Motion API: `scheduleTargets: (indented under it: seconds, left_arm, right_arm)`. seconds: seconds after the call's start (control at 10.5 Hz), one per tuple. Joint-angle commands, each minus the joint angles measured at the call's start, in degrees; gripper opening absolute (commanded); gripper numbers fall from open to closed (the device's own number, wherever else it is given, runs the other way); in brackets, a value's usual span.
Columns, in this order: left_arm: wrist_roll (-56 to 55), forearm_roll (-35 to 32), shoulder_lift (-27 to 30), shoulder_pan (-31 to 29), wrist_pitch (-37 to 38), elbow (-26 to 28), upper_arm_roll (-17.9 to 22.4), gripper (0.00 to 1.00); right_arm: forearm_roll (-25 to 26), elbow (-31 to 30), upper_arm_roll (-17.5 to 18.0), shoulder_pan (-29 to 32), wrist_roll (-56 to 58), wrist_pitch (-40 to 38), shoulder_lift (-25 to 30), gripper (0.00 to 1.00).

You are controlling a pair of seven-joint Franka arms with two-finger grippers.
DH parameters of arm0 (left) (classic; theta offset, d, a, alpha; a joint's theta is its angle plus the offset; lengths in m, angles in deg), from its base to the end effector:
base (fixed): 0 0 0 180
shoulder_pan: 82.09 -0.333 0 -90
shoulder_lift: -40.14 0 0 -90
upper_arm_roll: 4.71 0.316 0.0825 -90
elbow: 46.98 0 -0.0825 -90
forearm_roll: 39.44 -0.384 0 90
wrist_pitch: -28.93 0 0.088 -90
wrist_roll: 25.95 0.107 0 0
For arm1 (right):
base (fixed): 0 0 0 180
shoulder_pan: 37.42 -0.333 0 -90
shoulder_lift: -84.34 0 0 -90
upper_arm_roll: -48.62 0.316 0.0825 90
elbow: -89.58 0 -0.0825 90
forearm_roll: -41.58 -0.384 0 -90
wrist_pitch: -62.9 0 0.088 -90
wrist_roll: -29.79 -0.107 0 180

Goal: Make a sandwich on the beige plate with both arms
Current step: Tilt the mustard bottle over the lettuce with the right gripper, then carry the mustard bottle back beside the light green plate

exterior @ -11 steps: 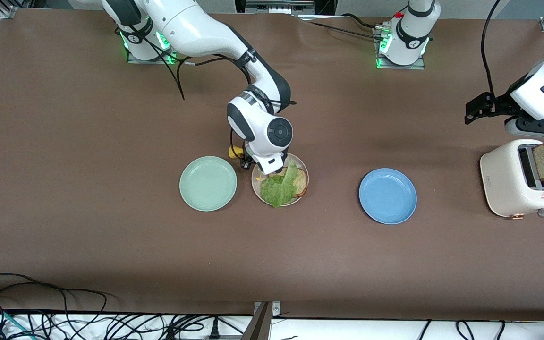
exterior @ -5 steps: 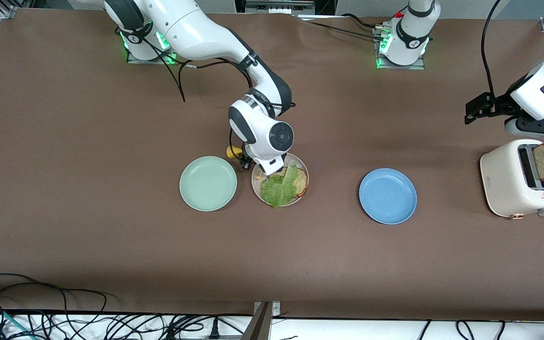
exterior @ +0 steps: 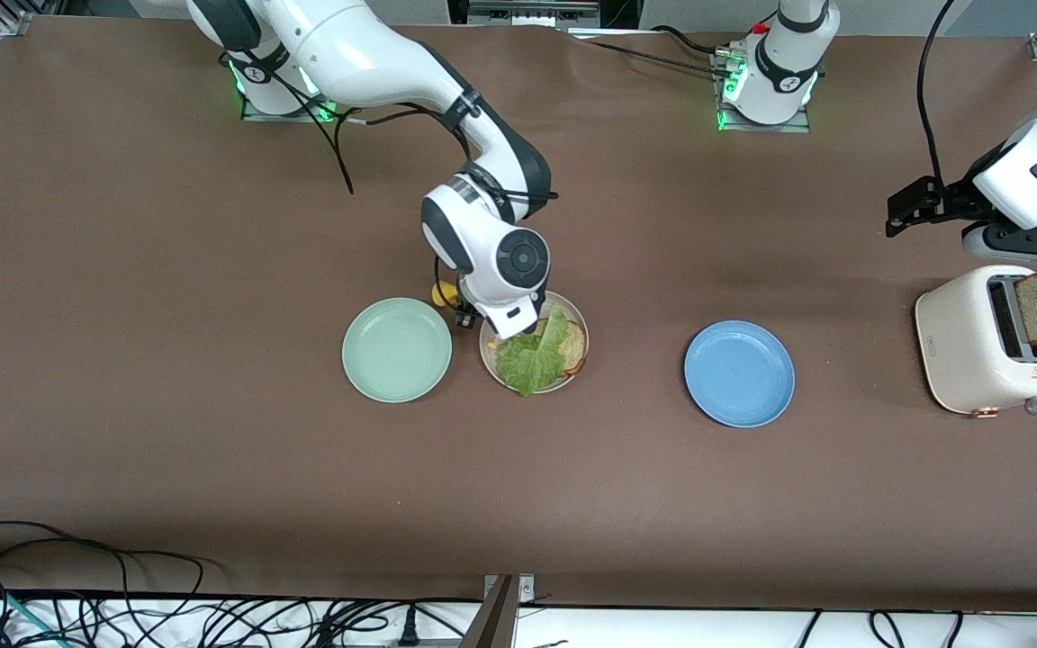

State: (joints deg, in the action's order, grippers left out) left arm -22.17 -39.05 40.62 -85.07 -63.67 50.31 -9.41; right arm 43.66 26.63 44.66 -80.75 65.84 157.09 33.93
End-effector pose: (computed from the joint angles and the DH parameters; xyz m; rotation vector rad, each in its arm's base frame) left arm 0.5506 -0.0174 0.5729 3.1285 -0.1494 -0.1150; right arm 0.5569 0.4712 0.2655 2.3495 1.8636 -0.4992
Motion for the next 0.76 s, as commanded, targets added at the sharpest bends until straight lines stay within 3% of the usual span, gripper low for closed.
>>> scheduleTargets:
  seconds: [0.0,0.28,0.66]
  left_arm:
    - [0.9,1.4,0.1,-0.5,0.8,-0.4,-0.1,1.0]
    - [0.9,1.4,0.1,-0.5,0.8,-0.4,-0.1,1.0]
    - [0.9,1.4,0.1,-0.5,0.8,-0.5,-0.1,1.0]
  right_arm:
    - [-2.7,-6.6,0.4,3.3,1.0,1.8,7.7,0.0]
    - [-8.0,-12.5,0.5,8.2,5.1,5.1,14.9,0.0]
    - [-11.3,-24.8,0.8,14.1,15.2,12.2,23.9,0.0]
